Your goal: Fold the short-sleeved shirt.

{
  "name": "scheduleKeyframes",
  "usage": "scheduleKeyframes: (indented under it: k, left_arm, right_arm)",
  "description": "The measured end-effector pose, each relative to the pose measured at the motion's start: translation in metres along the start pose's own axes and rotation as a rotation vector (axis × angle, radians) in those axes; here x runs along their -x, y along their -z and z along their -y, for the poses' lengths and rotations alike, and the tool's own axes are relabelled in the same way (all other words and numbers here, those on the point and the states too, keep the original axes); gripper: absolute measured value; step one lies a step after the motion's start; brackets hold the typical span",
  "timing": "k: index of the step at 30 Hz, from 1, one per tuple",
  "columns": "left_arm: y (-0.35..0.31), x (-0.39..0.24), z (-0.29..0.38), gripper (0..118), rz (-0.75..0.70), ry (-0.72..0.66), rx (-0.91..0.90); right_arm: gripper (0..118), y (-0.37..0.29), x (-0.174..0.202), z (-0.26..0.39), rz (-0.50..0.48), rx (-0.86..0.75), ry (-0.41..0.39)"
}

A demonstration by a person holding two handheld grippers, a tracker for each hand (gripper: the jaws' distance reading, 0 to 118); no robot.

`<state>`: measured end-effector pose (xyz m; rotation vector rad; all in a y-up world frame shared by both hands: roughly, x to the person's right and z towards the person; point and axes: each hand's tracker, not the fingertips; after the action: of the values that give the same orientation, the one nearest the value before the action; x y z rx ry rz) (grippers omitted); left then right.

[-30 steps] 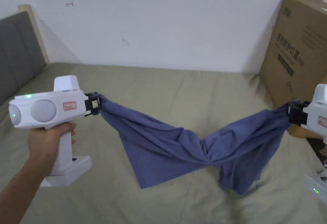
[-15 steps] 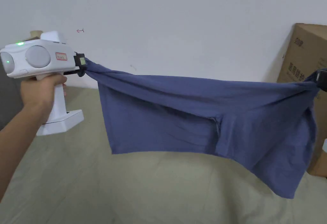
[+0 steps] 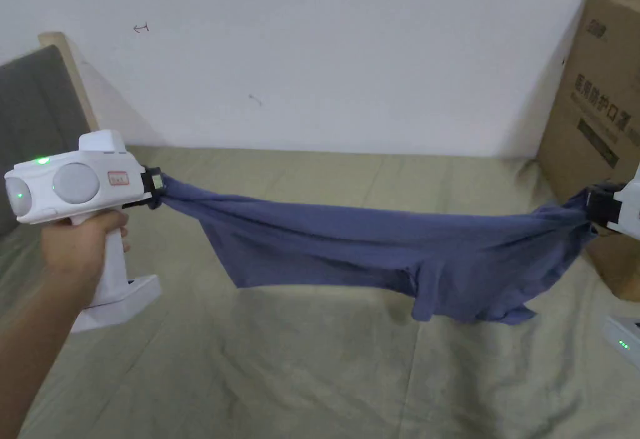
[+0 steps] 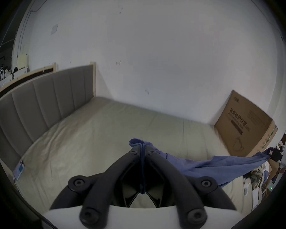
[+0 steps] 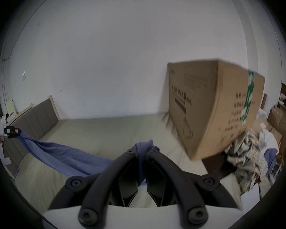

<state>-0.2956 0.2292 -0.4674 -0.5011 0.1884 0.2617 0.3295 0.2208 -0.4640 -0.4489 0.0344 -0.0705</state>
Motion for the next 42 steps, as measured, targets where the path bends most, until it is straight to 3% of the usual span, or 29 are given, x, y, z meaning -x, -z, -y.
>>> scheduleKeyframes:
  k: [8,16,25,33,36,41,42]
  left_arm:
    - [-0.022,0.049,0.127,2,-0.026,-0.004,0.170]
    - [-0.076,0.063,0.218,2,-0.074,0.126,0.287]
    - [-0.135,0.081,0.278,2,-0.116,0.141,0.367]
    - [-0.162,0.074,0.333,2,-0.183,0.260,0.530]
    - [-0.145,0.080,0.347,2,-0.201,0.254,0.565]
    - [-0.136,0.088,0.344,2,-0.201,0.146,0.581]
    - [-0.137,0.087,0.340,9,-0.180,0.123,0.582]
  right_arm:
    - [4,-0.035,-0.005,0.124,0.006,0.174,0.031]
    - [4,-0.101,-0.001,0.205,0.029,0.259,0.031]
    - [4,-0.157,-0.019,0.266,0.071,0.347,0.059]
    - [4,-0.156,-0.029,0.322,0.119,0.591,0.043]
    - [4,-0.144,-0.028,0.334,0.131,0.673,0.042]
    - [5,-0.149,-0.020,0.328,0.147,0.640,0.061]
    - [7,-0.153,-0.018,0.322,0.154,0.620,0.079]
